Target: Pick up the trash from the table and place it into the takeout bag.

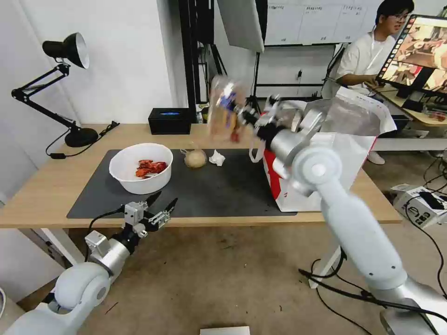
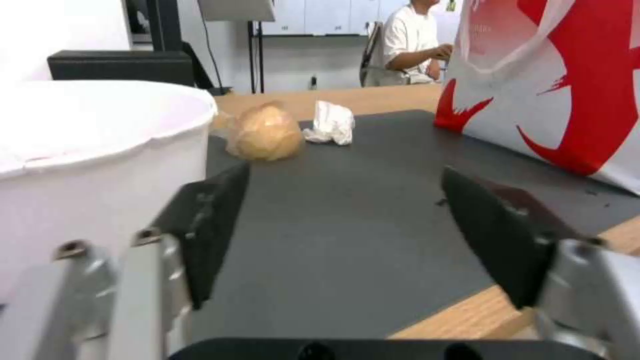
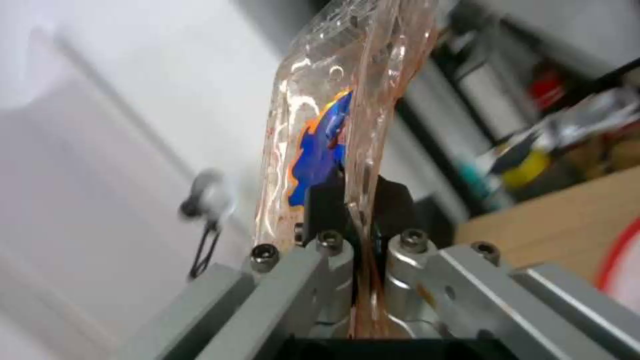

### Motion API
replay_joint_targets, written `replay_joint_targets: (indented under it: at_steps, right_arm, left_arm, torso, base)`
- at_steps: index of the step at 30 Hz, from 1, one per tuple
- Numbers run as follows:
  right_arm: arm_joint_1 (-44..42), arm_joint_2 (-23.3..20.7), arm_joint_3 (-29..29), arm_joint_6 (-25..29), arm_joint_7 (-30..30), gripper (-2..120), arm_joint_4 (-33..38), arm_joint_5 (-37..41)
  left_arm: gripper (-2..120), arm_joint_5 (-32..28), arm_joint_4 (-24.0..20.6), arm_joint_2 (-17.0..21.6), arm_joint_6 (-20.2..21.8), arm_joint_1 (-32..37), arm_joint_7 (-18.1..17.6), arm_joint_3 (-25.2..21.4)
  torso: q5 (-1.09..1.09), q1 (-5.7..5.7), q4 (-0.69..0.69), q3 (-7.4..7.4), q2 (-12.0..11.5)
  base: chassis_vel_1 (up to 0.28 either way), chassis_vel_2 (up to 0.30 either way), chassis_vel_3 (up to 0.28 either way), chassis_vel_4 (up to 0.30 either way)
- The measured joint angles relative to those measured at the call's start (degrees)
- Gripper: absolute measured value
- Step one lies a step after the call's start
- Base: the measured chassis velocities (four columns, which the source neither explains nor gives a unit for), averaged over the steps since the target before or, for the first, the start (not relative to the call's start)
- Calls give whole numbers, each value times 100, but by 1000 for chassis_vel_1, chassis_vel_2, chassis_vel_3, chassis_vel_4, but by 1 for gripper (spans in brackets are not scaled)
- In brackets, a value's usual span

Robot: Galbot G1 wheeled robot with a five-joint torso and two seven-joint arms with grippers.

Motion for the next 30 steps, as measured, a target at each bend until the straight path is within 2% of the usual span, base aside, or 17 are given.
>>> replay_joint_targets:
  at_steps: [2,4,11,13,14,16,21,30]
  right_arm:
    - [86,-130,201,84,284,0,-21,-62]
    - [127,-243,332,109,423,0,-66,-106]
    - [157,-852,690,54,621,0,-185,-225]
    - [0,-1300,829,-36,605,0,-164,-358]
    - [0,-1300,829,-36,605,0,-164,-358]
    - [-283,-1566,943,-107,523,0,-100,-533]
    - [-568,-1658,1067,-206,415,0,-69,-702]
    - [-830,-1558,1119,-239,361,0,-90,-682]
  left_arm:
    - [96,-6,-8,0,3,-11,-1,-1]
    - [99,-10,-8,1,4,-19,-4,-1]
    - [100,-15,21,10,5,-62,-4,40]
    - [100,-44,41,26,1,-172,-5,111]
    - [100,-44,41,26,1,-172,-5,111]
    - [100,-54,86,39,-3,-251,-5,204]
    - [100,-55,100,39,-10,-267,-4,232]
    - [100,-73,61,47,-23,-247,-4,226]
  torso:
    - [0,0,-1,0,0]
    - [1,0,-1,0,0]
    - [2,0,-2,0,0]
    - [2,0,-1,0,0]
    - [2,0,-1,0,0]
    - [1,0,-4,0,0]
    - [2,0,-3,0,0]
    - [0,0,0,0,0]
  base:
    - [0,0,0,0]
    - [0,0,0,0]
    - [0,0,0,0]
    - [0,0,0,0]
    - [0,0,0,0]
    - [0,0,0,0]
    - [0,0,0,0]
    - [0,0,0,0]
